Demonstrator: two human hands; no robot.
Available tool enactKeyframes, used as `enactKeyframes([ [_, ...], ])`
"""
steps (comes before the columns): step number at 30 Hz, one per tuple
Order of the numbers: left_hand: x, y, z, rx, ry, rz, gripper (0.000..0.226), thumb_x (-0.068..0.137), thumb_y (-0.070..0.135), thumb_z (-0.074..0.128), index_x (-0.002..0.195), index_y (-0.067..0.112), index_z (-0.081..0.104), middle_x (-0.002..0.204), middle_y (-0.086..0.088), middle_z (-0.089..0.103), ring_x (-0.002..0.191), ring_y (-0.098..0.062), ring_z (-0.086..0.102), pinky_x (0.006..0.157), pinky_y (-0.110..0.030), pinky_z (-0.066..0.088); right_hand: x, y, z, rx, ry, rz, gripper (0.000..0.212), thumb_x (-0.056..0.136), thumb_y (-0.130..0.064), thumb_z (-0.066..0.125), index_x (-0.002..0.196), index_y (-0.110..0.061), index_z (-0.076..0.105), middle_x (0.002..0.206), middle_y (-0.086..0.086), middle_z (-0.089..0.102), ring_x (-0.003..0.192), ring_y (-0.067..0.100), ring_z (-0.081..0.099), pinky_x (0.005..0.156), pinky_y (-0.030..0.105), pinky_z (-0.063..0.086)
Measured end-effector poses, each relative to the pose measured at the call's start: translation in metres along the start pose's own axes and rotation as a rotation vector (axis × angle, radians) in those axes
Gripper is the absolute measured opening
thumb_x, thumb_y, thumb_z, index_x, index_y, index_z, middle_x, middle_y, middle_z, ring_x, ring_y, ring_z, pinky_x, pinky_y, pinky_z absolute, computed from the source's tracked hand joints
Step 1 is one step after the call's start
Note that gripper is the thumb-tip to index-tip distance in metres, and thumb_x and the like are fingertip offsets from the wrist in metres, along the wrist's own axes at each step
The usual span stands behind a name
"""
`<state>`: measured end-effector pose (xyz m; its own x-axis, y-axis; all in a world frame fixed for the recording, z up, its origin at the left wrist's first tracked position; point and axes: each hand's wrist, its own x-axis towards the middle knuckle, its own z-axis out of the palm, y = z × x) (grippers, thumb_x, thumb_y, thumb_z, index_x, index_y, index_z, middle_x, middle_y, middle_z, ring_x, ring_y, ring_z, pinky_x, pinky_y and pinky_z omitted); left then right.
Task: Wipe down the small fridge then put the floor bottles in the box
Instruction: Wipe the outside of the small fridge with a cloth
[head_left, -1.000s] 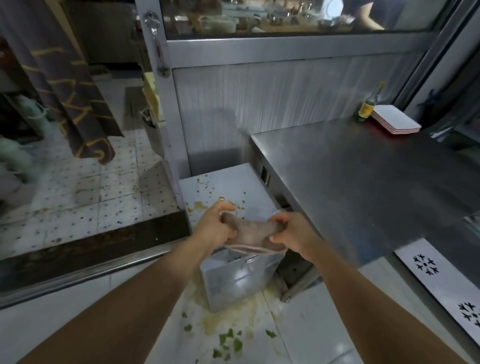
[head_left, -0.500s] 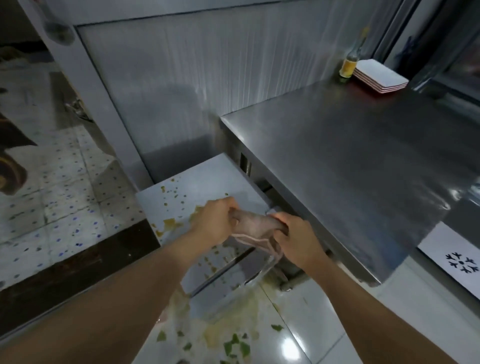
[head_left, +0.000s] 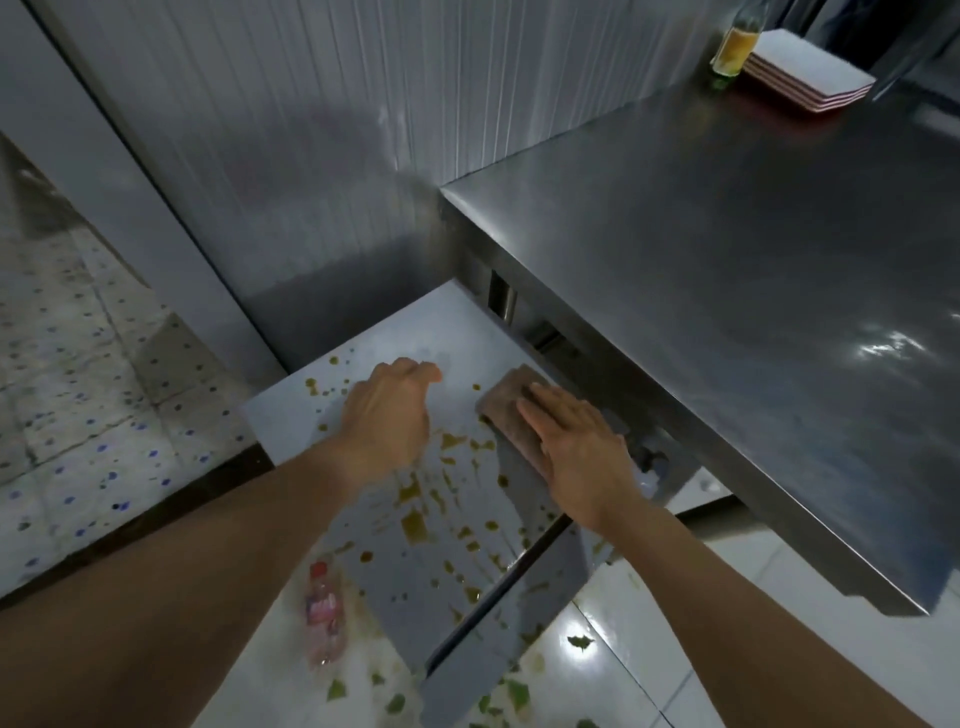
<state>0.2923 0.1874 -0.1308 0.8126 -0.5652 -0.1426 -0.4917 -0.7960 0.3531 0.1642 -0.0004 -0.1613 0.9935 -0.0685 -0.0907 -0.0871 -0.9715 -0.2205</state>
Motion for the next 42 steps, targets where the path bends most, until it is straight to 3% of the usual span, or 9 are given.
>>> enactKeyframes([
  [2,0.008,-0.007,0.004,0.026,0.017,-0.008,0.052,0.084,0.005,0.055,0.134,0.019,0.046,0.134,-0.007,0.047,0.12,-0.027,0.044,0.1,-0.043,0.039,0.006,0.005,0.007,-0.083,-0.141,-0.096,0.074,0.094,-0.018,0.045,0.151,-0.027,-0.002,0.16,0.0,-0.005,0.147,0.02,0.0,0.12,0.043,0.003],
  [5,0.022,-0.018,0.009,0.083,0.016,-0.021,0.058,0.084,0.006,0.055,0.137,0.022,0.042,0.143,-0.004,0.04,0.127,-0.027,0.036,0.106,-0.044,0.032,0.005,0.012,0.022,-0.144,-0.089,0.013,0.078,0.095,-0.023,0.042,0.147,-0.02,-0.016,0.159,0.007,-0.01,0.147,0.023,-0.002,0.117,0.038,-0.003],
  [10,0.049,-0.035,0.017,0.215,0.023,-0.04,0.057,0.087,0.014,0.05,0.14,0.03,0.036,0.152,-0.003,0.024,0.136,-0.029,0.023,0.11,-0.05,0.019,0.048,0.021,0.019,-0.089,-0.008,0.182,0.067,0.098,-0.026,0.034,0.151,-0.011,-0.004,0.159,0.012,-0.003,0.146,0.026,0.011,0.114,0.04,0.023],
  [18,0.062,-0.056,0.025,0.217,0.058,-0.017,0.053,0.087,0.025,0.052,0.135,0.039,0.037,0.148,0.004,0.027,0.132,-0.027,0.027,0.111,-0.055,0.016,0.132,0.002,0.028,-0.015,0.05,0.082,0.072,0.093,-0.017,0.046,0.152,-0.021,0.003,0.16,0.0,0.001,0.147,0.022,0.003,0.117,0.043,0.016],
  [25,0.07,-0.059,0.02,0.143,0.024,-0.007,0.053,0.082,0.024,0.056,0.13,0.042,0.041,0.142,0.005,0.03,0.125,-0.024,0.028,0.11,-0.051,0.018,0.19,-0.012,0.026,0.026,0.062,0.025,0.069,0.094,-0.018,0.044,0.152,-0.025,0.007,0.16,-0.003,0.005,0.145,0.024,0.011,0.111,0.05,0.032],
  [31,0.063,-0.078,0.014,0.11,0.067,-0.102,0.059,0.082,0.032,0.059,0.137,0.032,0.035,0.148,0.002,0.027,0.132,-0.026,0.022,0.111,-0.046,0.015,0.125,0.01,0.035,0.022,0.114,0.155,0.074,0.092,-0.022,0.052,0.149,-0.031,0.007,0.158,-0.002,0.01,0.128,0.03,0.044,0.092,0.049,0.048],
  [35,0.066,-0.081,0.012,0.061,0.068,-0.181,0.059,0.08,0.042,0.061,0.132,0.024,0.039,0.136,-0.001,0.044,0.125,-0.026,0.034,0.104,-0.042,0.024,0.164,0.003,0.033,0.044,0.144,0.075,0.065,0.094,-0.014,0.047,0.151,-0.024,0.017,0.158,0.002,0.016,0.129,0.031,0.042,0.098,0.041,0.047],
  [39,0.07,-0.081,0.011,0.108,0.058,-0.156,0.059,0.078,0.044,0.061,0.13,0.023,0.041,0.131,0.0,0.046,0.123,-0.025,0.036,0.104,-0.045,0.024,0.228,-0.019,0.028,0.071,0.117,-0.036,0.055,0.094,-0.01,0.042,0.147,-0.02,0.029,0.155,0.003,0.024,0.138,0.031,0.027,0.113,0.041,0.029],
  [42,0.071,-0.08,0.01,0.118,0.048,-0.161,0.056,0.077,0.044,0.062,0.126,0.022,0.043,0.127,0.0,0.047,0.121,-0.025,0.037,0.105,-0.048,0.024,0.244,-0.021,0.026,0.069,0.113,-0.095,0.045,0.091,-0.009,0.046,0.135,-0.017,0.047,0.144,0.005,0.041,0.132,0.029,0.035,0.11,0.042,0.032],
])
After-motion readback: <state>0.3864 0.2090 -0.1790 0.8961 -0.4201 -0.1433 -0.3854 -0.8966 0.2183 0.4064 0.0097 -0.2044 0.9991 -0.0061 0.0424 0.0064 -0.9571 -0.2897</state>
